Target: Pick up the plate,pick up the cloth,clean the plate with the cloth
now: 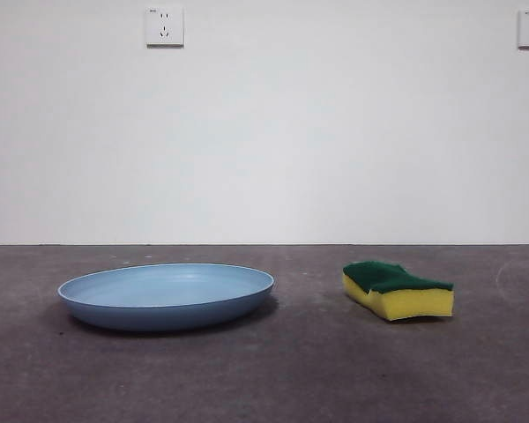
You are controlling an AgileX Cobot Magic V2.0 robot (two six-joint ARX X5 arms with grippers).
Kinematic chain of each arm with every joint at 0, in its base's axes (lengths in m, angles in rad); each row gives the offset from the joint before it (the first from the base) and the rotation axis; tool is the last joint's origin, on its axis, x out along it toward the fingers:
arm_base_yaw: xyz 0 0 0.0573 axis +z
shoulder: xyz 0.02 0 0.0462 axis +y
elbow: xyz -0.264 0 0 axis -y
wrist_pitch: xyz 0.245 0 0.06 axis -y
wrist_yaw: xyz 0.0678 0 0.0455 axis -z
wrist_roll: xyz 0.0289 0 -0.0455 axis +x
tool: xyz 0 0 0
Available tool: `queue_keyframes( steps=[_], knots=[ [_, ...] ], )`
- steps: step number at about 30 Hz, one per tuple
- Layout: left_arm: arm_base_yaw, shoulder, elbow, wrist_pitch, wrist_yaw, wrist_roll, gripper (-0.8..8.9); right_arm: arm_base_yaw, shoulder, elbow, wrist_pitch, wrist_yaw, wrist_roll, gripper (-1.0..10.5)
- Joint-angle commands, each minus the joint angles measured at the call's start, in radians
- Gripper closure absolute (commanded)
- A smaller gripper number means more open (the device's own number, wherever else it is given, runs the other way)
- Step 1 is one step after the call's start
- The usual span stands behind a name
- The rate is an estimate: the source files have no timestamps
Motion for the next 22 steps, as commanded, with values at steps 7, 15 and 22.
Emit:
queue_keyframes(
  steps=[7, 15, 22],
  knots=[
    [0.003, -0.003, -0.014, 0.005, -0.001, -0.003, 8.16, -0.166, -0.199, -0.229, 0.175, -0.002, -0.006, 9.5],
    [0.003, -0.003, -0.014, 0.005, -0.001, -0.003, 8.16, -0.171, -0.357, -0.445, 0.300, -0.002, -0.005, 9.5],
    [0.003, -0.003, -0.014, 0.005, -0.001, -0.003, 8.16, -0.180, -0.476, -0.529, 0.293, -0.118, -0.018, 9.5]
  ],
)
